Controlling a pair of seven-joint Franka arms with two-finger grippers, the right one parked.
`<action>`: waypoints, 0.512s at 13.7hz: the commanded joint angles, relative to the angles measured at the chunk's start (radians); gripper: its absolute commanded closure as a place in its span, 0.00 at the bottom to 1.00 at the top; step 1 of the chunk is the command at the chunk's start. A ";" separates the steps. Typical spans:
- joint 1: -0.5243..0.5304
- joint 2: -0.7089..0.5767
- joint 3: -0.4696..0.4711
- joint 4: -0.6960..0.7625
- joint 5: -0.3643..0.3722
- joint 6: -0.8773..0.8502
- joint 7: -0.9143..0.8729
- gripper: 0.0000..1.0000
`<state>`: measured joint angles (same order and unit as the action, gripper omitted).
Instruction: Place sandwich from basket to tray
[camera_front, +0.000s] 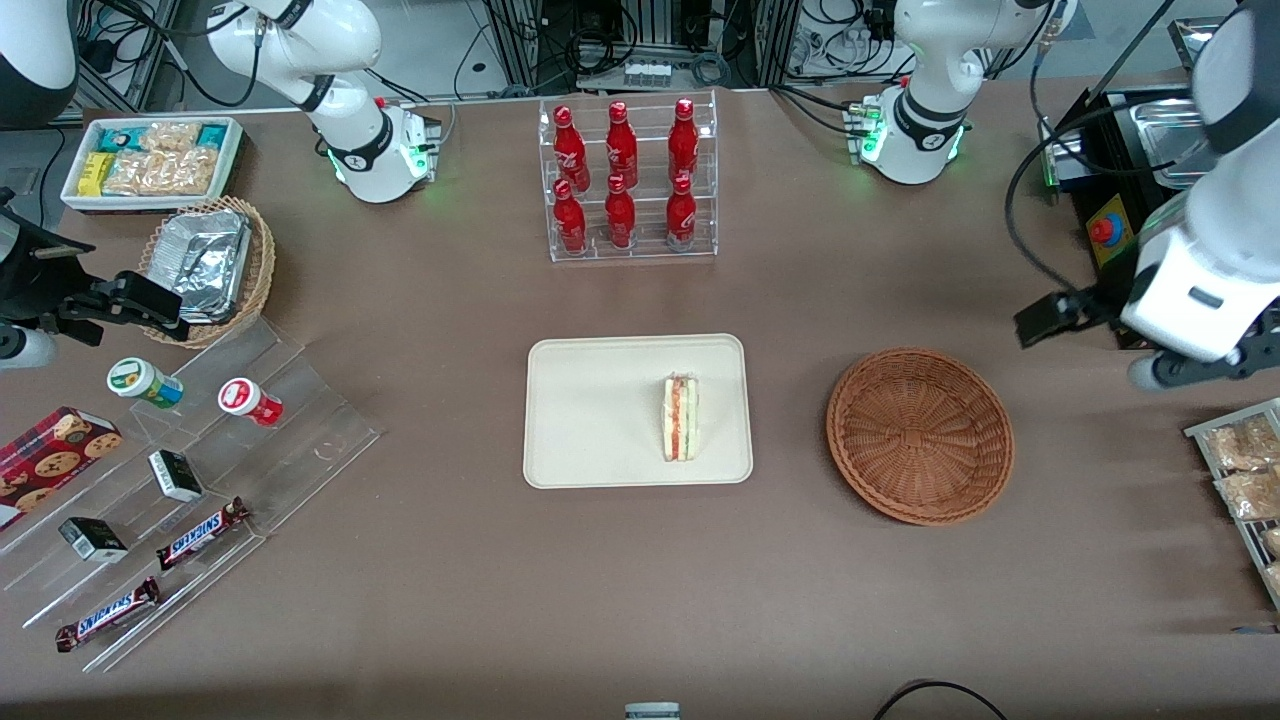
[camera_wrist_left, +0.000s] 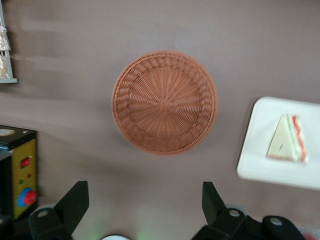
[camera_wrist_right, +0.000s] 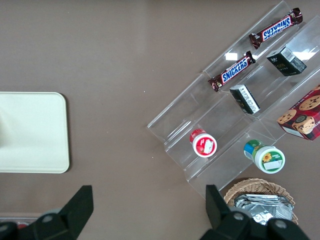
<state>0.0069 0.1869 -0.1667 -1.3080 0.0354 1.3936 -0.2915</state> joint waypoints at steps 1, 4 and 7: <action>0.042 -0.069 -0.016 -0.036 -0.020 -0.051 0.100 0.00; 0.068 -0.133 -0.016 -0.071 -0.019 -0.096 0.190 0.00; 0.090 -0.138 -0.019 -0.111 -0.019 -0.093 0.193 0.00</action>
<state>0.0639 0.0742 -0.1680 -1.3628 0.0335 1.2930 -0.1199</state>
